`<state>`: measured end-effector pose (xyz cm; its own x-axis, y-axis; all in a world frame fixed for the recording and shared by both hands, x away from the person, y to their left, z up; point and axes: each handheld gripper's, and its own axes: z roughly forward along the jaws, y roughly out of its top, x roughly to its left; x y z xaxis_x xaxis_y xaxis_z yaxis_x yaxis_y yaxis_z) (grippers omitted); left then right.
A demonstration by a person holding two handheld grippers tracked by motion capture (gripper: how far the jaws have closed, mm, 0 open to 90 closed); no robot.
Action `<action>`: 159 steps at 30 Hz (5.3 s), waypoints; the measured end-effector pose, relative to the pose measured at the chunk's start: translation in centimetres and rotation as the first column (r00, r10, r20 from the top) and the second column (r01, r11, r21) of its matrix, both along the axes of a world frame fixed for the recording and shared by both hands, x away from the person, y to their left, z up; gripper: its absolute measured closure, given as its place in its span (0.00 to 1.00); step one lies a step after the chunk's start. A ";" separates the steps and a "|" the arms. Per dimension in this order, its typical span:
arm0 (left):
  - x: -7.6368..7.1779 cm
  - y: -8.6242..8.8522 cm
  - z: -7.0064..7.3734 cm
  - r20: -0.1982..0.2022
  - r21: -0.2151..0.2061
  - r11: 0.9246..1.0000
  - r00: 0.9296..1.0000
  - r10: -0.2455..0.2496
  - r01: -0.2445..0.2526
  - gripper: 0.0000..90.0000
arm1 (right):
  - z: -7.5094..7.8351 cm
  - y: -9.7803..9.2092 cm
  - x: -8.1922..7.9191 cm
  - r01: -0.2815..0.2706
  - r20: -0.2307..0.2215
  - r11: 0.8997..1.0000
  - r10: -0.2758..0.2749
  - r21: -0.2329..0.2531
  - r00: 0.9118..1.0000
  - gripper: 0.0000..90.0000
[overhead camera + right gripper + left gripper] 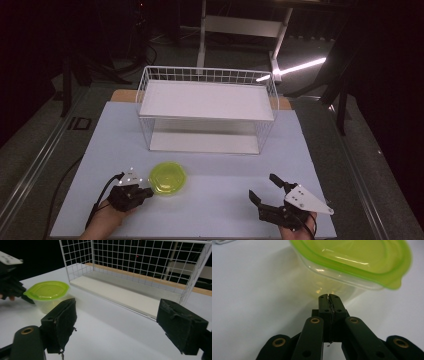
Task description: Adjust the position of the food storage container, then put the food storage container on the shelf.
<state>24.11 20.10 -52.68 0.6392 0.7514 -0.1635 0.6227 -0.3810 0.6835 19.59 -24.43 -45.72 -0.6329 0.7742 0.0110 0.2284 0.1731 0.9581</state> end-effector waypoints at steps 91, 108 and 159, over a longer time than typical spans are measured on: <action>4.7 -8.6 0.8 0.056 -0.084 0.991 0.994 -0.095 0.099 0.83 | -0.6 0.1 0.4 -0.043 -0.043 0.999 0.043 0.001 0.998 0.19; 1.0 -4.6 3.5 0.110 -0.233 0.958 0.983 -0.148 0.170 0.02 | -0.9 2.2 0.4 -0.110 -0.065 0.991 0.106 -0.071 0.992 0.19; 6.2 -9.5 3.3 -0.026 -0.257 0.966 0.999 -0.039 0.031 0.26 | -2.7 6.8 9.6 -0.088 -0.290 0.994 0.067 -0.061 0.955 0.31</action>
